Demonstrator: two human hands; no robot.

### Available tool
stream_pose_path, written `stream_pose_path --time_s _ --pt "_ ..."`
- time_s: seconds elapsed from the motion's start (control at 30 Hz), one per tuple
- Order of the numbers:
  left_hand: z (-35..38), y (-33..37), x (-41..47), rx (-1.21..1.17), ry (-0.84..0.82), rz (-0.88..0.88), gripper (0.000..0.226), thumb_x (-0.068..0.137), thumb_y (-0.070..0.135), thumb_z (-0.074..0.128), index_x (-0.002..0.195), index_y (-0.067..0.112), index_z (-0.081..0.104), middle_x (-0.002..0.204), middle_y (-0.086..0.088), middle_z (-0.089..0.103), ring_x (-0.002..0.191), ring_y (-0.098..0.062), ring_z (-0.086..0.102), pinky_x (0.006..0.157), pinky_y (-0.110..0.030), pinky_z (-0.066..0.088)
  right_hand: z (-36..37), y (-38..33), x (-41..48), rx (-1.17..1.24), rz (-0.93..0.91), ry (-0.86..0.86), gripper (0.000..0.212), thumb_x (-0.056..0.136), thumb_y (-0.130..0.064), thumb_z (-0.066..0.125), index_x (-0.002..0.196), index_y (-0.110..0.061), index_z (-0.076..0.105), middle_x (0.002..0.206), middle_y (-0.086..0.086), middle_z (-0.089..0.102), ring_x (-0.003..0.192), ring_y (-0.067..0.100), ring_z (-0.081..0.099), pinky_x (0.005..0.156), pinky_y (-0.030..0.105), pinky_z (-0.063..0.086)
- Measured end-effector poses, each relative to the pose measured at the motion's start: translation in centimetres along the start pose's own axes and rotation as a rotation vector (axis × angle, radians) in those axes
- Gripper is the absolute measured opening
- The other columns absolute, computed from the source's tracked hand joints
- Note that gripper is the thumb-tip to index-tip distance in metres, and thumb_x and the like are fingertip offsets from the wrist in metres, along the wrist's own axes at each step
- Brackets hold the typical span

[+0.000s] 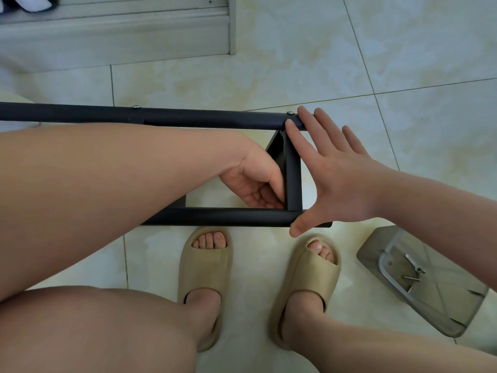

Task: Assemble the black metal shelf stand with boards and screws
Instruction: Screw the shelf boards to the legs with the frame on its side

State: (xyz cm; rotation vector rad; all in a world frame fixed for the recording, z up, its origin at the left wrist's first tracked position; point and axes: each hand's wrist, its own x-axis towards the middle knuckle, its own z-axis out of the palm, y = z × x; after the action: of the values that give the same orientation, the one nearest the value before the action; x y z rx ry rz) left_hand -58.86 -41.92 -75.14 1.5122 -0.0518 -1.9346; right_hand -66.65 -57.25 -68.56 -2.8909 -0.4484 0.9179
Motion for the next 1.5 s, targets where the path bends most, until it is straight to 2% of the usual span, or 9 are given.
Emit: stream_pose_path --time_s 0.13,0.37,0.63,0.8,0.97,1.17,1.37,1.5 --pt "-0.1 0.4 0.0 0.012 0.021 -0.002 0.014 0.093 0.000 0.057 0.092 0.005 0.070 0.088 -0.009 0.069 0.078 -0.016 0.066 0.090 -0.030 0.053 -0.1 0.0 0.0 0.001 0.003 -0.007 0.161 0.037 -0.101 0.054 0.147 -0.030 -0.039 0.155 -0.006 -0.046 0.133 0.011 -0.049 0.116 0.045 -0.016" --pt "0.1 0.4 0.0 -0.001 0.002 0.025 0.024 0.092 -0.005 0.055 0.080 0.005 0.073 0.082 -0.009 0.071 0.072 -0.016 0.068 0.083 -0.029 0.056 0.0 -0.1 0.0 -0.006 0.007 -0.008 0.160 0.037 -0.101 0.054 0.147 -0.030 -0.040 0.155 -0.005 -0.046 0.145 0.020 -0.040 0.120 0.048 -0.013" --pt "0.1 0.3 -0.2 -0.004 0.008 0.045 0.019 0.092 -0.006 0.055 0.090 0.004 0.071 0.087 -0.010 0.072 0.076 -0.017 0.070 0.087 -0.030 0.056 0.0 -0.1 0.0 -0.004 0.001 0.000 0.161 0.037 -0.100 0.054 0.148 -0.029 -0.038 0.156 -0.005 -0.044 0.145 0.020 -0.039 0.120 0.049 -0.013" --pt "-1.3 0.8 -0.9 0.168 -0.013 0.001 0.019 0.097 0.017 0.060 0.112 0.014 0.070 0.106 -0.002 0.074 0.092 -0.015 0.067 0.089 -0.029 0.054 0.1 0.0 0.0 -0.002 0.003 0.002 0.160 0.037 -0.100 0.054 0.148 -0.030 -0.038 0.155 -0.005 -0.045 0.144 0.018 -0.042 0.119 0.048 -0.013" --pt "-1.2 1.2 -0.5 0.257 0.010 0.010 0.007 0.093 0.014 0.066 0.094 0.019 0.071 0.089 0.003 0.073 0.073 -0.010 0.060 0.071 -0.023 0.049 0.0 0.0 0.1 -0.001 -0.004 0.004 0.159 0.033 -0.102 0.047 0.147 -0.031 -0.038 0.156 -0.006 -0.044 0.142 0.016 -0.043 0.119 0.048 -0.013" --pt "-0.9 0.4 0.3 0.215 0.016 -0.015 0.008 0.095 0.011 0.061 0.090 0.014 0.067 0.071 0.005 0.068 0.064 -0.007 0.057 0.062 -0.017 0.043 0.1 0.0 0.1 0.002 -0.003 0.002 0.159 0.034 -0.103 0.049 0.146 -0.032 -0.040 0.155 -0.007 -0.045 0.135 0.010 -0.047 0.118 0.047 -0.014" --pt "-1.0 0.6 -0.1 0.173 -0.001 -0.026 0.010 0.094 0.006 0.061 0.091 0.011 0.068 0.075 0.002 0.069 0.068 -0.009 0.055 0.070 -0.020 0.045 0.1 0.0 0.2 0.005 -0.003 -0.002 0.160 0.035 -0.102 0.051 0.146 -0.031 -0.039 0.155 -0.006 -0.045 0.141 0.016 -0.044 0.119 0.048 -0.014" --pt "-1.3 0.6 -0.3 0.176 -0.018 -0.027 0.014 0.093 0.003 0.060 0.104 0.009 0.067 0.084 -0.001 0.069 0.071 -0.011 0.056 0.077 -0.025 0.049 0.1 0.0 0.2 0.003 -0.006 0.001 0.159 0.035 -0.102 0.049 0.147 -0.031 -0.039 0.155 -0.006 -0.045 0.144 0.019 -0.041 0.120 0.049 -0.013"
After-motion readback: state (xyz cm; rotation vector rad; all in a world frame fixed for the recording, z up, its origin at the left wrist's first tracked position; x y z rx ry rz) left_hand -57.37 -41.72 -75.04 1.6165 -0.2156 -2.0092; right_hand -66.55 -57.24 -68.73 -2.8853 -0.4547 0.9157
